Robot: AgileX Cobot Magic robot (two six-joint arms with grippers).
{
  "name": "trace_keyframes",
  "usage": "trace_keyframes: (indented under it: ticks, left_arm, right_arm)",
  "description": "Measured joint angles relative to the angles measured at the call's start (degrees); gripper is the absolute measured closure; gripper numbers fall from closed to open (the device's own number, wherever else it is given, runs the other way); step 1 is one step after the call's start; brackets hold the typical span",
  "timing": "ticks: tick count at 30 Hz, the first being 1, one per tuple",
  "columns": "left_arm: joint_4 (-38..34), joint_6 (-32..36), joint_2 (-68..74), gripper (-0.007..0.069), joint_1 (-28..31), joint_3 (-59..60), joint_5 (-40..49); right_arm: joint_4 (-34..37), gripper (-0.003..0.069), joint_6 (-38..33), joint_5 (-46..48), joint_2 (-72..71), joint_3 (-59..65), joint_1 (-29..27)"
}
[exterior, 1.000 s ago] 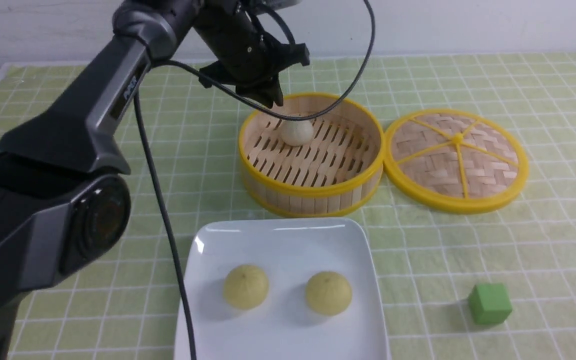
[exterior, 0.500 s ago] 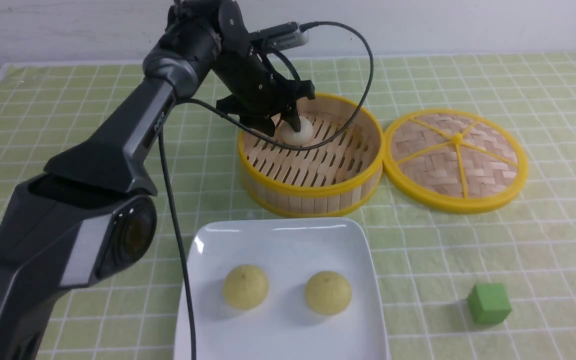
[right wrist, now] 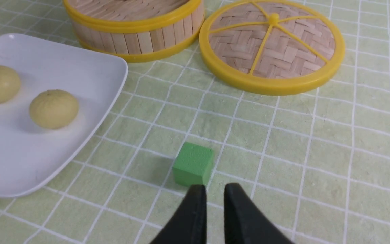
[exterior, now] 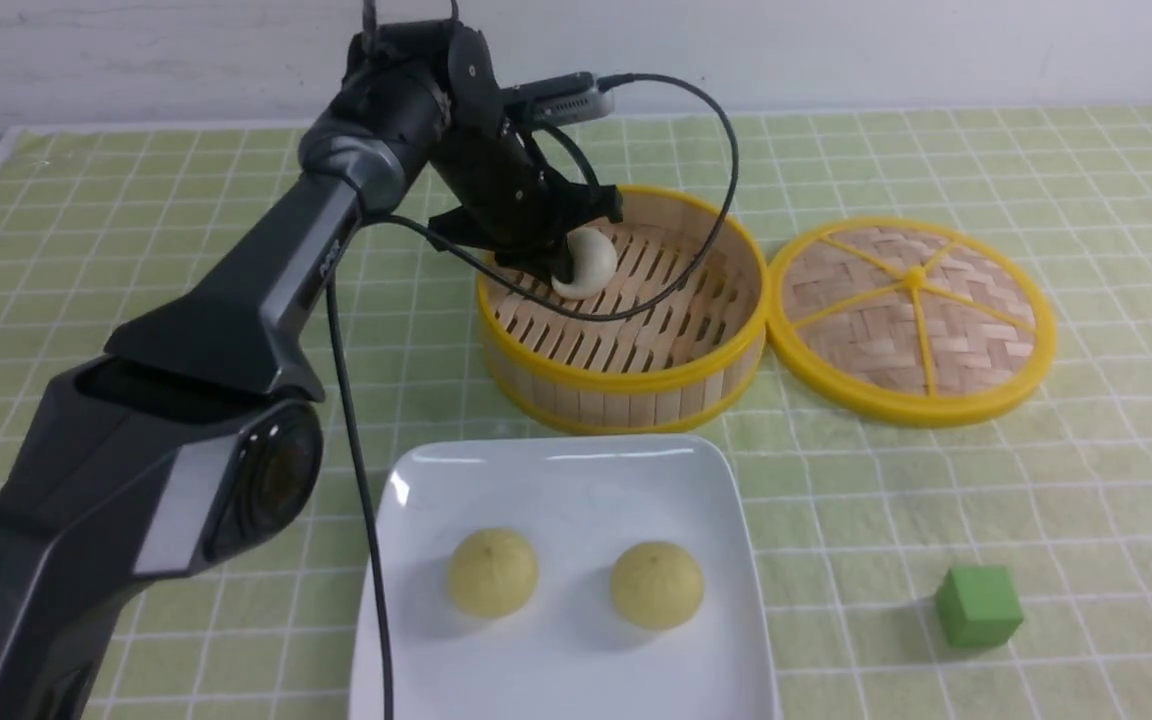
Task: Put the steamed buns into the plate on the green tablecloth.
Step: 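Reach into the bamboo steamer and grasp a bun with the left gripper, then carry the bun from the bamboo steamer to the plate with the left gripper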
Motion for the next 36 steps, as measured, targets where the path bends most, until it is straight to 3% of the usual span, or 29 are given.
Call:
trace_keyframes:
  ticks: [7, 17, 22, 28, 36]
  left_arm:
    - [0.52, 0.04, -7.20, 0.0600, 0.19, -2.35, 1.84]
    - [-8.98, 3.29, -26.34, 0.0600, 0.22, 0.06, 1.84]
    - [-9.06, 3.64, -35.51, 0.0599, 0.27, 14.20, 1.84]
    - [-6.49, 8.72, -50.91, 0.0599, -2.11, 43.62, 1.84]
    - [0.73, 7.93, -58.66, 0.0599, -15.49, 77.00, -2.27]
  right_arm:
    - [0.00, 0.0545, 0.00, 0.56, 0.00, 0.00, 0.00]
    - [0.00, 0.0545, 0.00, 1.56, -0.05, 0.05, 0.00]
    - [0.00, 0.0543, 0.00, 1.75, -0.05, 0.05, 0.00]
    - [0.00, 0.0543, 0.00, 1.84, -0.05, 0.05, 0.00]
    - [0.65, 0.0540, 0.00, 1.89, -0.05, 0.05, 0.00]
